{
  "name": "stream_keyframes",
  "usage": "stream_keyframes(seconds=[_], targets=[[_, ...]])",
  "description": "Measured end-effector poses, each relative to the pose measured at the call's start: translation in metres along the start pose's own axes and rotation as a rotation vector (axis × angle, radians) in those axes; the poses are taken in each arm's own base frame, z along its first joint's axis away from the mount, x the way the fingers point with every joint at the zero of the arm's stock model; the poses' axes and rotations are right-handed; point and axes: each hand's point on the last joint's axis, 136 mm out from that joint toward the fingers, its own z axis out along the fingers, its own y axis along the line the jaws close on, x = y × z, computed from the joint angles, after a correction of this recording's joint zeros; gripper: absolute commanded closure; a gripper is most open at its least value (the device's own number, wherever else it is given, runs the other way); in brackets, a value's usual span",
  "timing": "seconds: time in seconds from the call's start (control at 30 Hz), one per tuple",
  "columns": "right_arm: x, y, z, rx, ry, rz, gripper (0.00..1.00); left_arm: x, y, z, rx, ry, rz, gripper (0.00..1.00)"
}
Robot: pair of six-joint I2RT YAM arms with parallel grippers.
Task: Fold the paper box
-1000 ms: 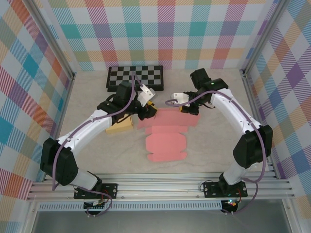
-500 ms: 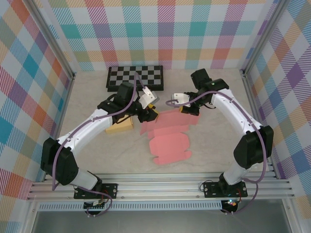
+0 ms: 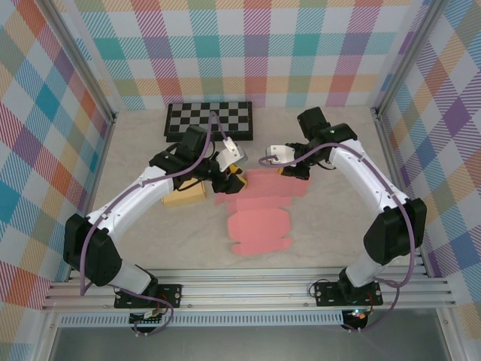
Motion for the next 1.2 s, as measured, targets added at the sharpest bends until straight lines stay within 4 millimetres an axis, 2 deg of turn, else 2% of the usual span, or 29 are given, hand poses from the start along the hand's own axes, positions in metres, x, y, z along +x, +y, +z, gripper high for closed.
stream_keyframes(seconds=[0.33, 0.53, 0.83, 0.93, 0.97, 1.0, 1.03, 1.1, 1.13, 1.2], targets=[[-0.001, 0.002, 0.000, -0.004, -0.017, -0.001, 1.00, -0.001, -0.004, 0.000, 0.025, -0.009, 0.012, 0.46], [-0.003, 0.004, -0.004, 0.002, -0.029, -0.006, 1.00, -0.003, 0.007, 0.007, -0.003, -0.006, 0.014, 0.45], [-0.012, 0.020, -0.010, -0.024, -0.099, -0.053, 1.00, -0.011, 0.014, 0.009, -0.036, -0.034, 0.022, 0.47], [-0.012, 0.022, -0.008, -0.033, -0.105, -0.053, 1.00, -0.013, 0.013, 0.012, -0.032, -0.037, 0.022, 0.54], [-0.012, 0.023, -0.008, -0.036, -0.106, -0.052, 1.00, -0.013, 0.011, 0.013, -0.028, -0.036, 0.018, 0.61], [-0.012, 0.023, -0.008, -0.036, -0.107, -0.053, 1.00, -0.013, 0.010, 0.015, -0.024, -0.034, 0.013, 0.74], [-0.012, 0.023, -0.008, -0.036, -0.107, -0.054, 1.00, -0.013, 0.009, 0.016, -0.021, -0.034, 0.014, 0.83], [-0.012, 0.023, -0.008, -0.035, -0.102, -0.055, 1.00, -0.014, 0.006, 0.018, -0.010, -0.036, 0.017, 0.96], [-0.011, 0.022, -0.008, -0.031, -0.098, -0.055, 1.00, -0.013, 0.004, 0.018, -0.003, -0.034, 0.018, 1.00], [-0.009, 0.021, -0.008, -0.027, -0.087, -0.054, 1.00, -0.013, 0.002, 0.019, 0.005, -0.034, 0.027, 1.00]])
